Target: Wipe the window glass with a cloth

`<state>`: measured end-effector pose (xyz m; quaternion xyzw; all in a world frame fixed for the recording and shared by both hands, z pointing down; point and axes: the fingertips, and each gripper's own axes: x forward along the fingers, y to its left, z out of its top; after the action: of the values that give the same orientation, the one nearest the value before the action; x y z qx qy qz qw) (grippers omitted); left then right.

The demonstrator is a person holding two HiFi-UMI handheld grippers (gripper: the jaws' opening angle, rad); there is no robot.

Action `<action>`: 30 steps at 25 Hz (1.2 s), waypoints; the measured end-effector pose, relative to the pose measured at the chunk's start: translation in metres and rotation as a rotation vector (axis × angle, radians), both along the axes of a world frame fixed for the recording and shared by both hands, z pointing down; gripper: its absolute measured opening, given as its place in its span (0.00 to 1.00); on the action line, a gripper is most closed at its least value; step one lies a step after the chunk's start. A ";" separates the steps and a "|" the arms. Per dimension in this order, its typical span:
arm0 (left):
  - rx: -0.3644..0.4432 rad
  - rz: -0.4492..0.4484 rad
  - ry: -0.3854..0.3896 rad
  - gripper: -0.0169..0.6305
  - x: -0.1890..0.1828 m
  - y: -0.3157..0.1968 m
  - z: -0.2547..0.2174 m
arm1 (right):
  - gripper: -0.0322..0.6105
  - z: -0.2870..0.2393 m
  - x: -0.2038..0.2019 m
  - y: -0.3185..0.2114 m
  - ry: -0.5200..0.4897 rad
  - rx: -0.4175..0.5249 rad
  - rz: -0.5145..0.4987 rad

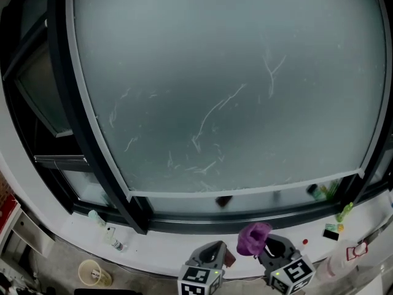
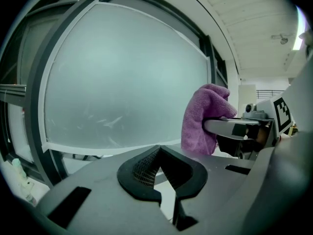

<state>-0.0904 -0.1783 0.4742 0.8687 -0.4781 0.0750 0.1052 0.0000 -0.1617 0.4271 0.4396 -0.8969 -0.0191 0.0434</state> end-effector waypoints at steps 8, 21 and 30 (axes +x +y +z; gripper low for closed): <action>-0.016 0.019 -0.003 0.03 0.006 -0.031 0.002 | 0.13 -0.005 0.005 -0.029 0.023 -0.005 0.018; -0.019 -0.002 0.002 0.03 0.014 -0.085 -0.011 | 0.13 -0.060 0.001 -0.115 0.075 0.071 -0.045; -0.016 -0.047 -0.007 0.03 0.019 -0.121 -0.028 | 0.13 -0.175 0.002 -0.204 0.119 0.252 -0.082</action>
<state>-0.0713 -0.2991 0.4465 0.8562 -0.4980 0.0797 0.1122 0.0023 -0.3653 0.2525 0.4025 -0.9006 -0.1592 0.0402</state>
